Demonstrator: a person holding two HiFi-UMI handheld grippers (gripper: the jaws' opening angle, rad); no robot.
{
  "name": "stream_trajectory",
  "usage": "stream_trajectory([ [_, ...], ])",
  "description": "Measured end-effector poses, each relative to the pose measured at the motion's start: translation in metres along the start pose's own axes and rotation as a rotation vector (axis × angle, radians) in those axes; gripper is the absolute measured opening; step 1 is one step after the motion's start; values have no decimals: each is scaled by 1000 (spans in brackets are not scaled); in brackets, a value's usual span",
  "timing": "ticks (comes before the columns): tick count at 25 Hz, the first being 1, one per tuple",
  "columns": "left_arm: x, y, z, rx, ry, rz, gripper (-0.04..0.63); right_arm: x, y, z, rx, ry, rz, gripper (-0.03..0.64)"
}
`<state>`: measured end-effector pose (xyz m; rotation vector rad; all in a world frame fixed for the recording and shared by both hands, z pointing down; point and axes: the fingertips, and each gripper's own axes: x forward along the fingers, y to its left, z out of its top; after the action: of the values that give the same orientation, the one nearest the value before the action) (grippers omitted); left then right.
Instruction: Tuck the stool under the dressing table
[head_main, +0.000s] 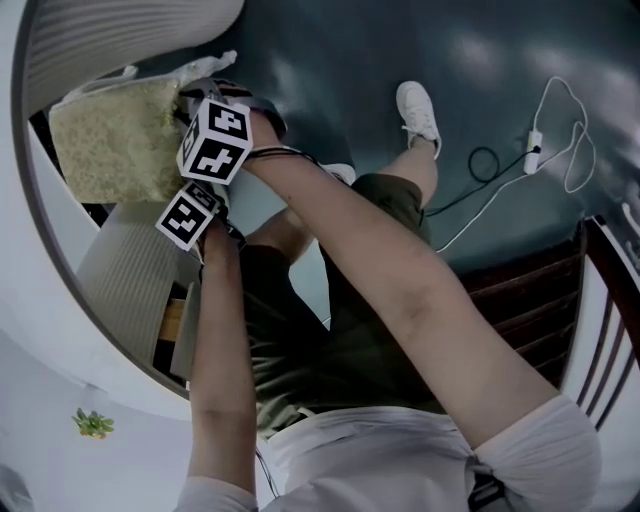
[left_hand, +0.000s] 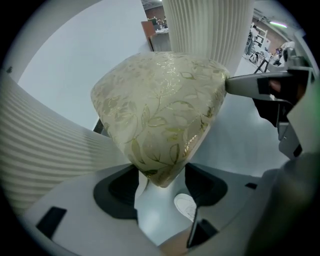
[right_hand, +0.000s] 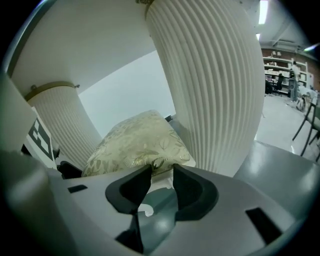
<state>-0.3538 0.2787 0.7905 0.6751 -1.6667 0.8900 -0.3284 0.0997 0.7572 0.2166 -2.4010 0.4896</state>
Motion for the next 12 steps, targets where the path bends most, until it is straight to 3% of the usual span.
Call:
stream_trajectory([
  [4,-2,2,-2,7,-11,13,290,-5,-1,-4,38,1,22,153],
  [8,-11,4,-6,48,-2,52,243,-23,-4,-13,50,20,14,167],
  [10,-20,5,-8,50,-1,89,205,-35,-8,-17,78,21,5,149],
  [12,-31,8,-11,45,-4,129,106,-51,-15,-21,149,22,-5,106],
])
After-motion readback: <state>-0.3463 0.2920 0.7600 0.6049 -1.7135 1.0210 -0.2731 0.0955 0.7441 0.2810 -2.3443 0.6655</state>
